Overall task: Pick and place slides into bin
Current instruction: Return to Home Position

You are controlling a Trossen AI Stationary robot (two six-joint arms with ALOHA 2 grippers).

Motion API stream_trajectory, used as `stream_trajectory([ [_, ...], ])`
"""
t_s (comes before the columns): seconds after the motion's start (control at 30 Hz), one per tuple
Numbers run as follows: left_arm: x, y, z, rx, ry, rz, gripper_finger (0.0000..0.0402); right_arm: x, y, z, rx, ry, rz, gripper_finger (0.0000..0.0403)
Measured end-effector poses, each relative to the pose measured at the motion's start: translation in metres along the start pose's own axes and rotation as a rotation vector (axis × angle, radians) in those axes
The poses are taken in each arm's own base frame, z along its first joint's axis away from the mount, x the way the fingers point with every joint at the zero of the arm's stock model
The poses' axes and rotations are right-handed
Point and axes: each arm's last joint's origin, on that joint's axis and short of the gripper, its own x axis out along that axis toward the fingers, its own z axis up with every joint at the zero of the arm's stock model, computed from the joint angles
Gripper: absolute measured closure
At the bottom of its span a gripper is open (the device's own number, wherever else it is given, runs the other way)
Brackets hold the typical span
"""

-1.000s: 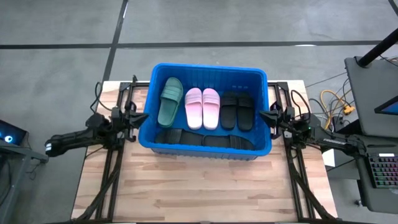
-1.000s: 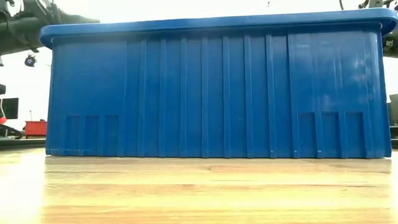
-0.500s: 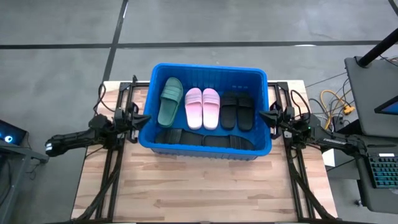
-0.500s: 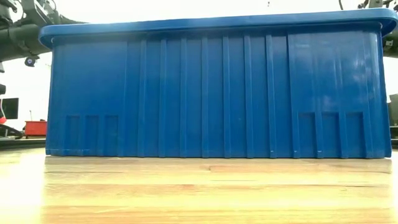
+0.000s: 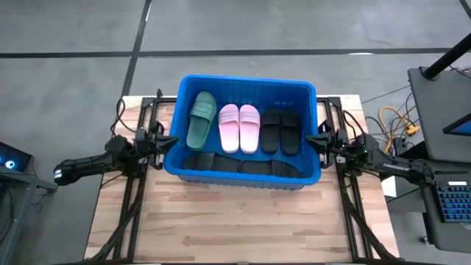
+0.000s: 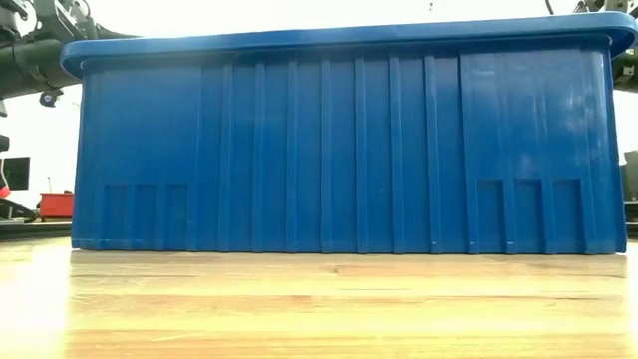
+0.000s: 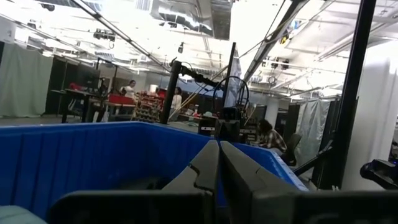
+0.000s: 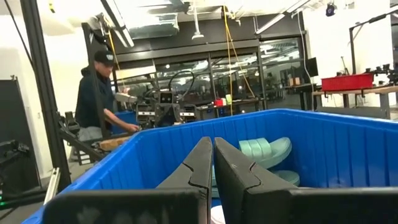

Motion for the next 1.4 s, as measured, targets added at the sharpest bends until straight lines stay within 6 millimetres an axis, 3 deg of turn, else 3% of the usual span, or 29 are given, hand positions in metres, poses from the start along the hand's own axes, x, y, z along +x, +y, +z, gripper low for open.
stream_trajectory([
  [1.4,0.0007,0.0003,-0.0017,0.001,0.011,0.001,0.0401,-0.0004,0.0008,0.0055,-0.007,-0.070,0.011,0.0394],
])
